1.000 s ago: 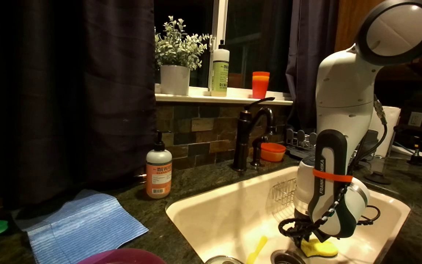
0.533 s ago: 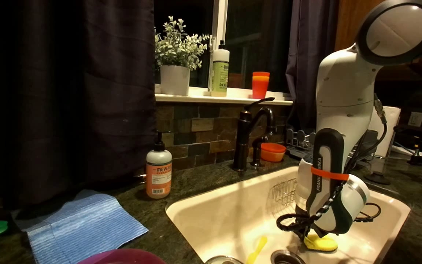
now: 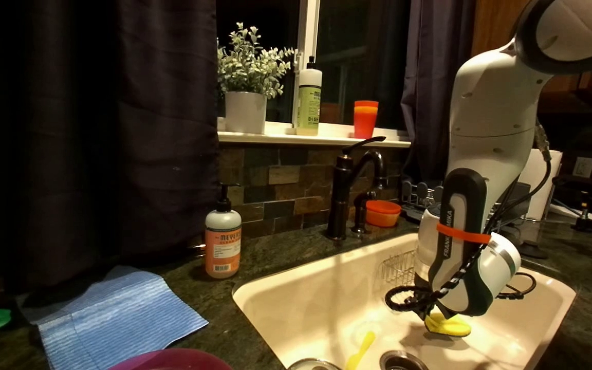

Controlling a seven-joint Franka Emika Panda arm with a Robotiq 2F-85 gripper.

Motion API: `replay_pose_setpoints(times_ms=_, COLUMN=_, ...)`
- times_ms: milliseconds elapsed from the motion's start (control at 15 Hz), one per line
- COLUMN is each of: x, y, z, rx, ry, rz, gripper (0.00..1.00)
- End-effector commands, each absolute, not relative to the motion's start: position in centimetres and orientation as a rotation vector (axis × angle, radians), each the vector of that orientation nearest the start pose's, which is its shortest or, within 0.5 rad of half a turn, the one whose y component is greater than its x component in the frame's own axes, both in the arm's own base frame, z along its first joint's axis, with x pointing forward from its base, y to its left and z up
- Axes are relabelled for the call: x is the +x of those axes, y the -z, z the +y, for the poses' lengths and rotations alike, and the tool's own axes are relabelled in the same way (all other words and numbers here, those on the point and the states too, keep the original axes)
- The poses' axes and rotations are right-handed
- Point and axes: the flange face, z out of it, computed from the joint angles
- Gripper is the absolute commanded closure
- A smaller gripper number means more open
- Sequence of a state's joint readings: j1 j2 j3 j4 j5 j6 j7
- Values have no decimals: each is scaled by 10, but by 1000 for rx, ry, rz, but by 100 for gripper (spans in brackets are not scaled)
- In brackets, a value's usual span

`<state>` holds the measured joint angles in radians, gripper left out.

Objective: Put the yellow sponge on the silver holder.

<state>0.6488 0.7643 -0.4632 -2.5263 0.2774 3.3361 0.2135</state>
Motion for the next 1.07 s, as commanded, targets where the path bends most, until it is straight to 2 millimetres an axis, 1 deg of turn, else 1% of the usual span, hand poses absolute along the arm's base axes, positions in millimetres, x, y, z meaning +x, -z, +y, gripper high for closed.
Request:
replay_pose_setpoints(times_ms=0, x=414, y=-91, z=21, rx=-3411, ry=458, rz=308, gripper=98)
replay_pose_setpoints(times_ms=267, x=409, y=-128, z=37, rx=-3428, ry=625, rz=281, gripper=98)
replay_pose_setpoints(times_ms=400, x=410, y=-146, z=43, rx=-3433, ry=725, rz=251, gripper=98)
replay_pose_setpoints(times_ms=667, x=413, y=-177, z=60, rx=-3412, ry=973, rz=96, gripper=98)
replay_pose_setpoints(times_ms=867, x=416, y=-197, z=70, rx=-3346, ry=1167, rz=-27, gripper=98)
replay_pose_setpoints(times_ms=1000, x=417, y=-206, z=71, rx=-3286, ry=1266, rz=-69, gripper=98)
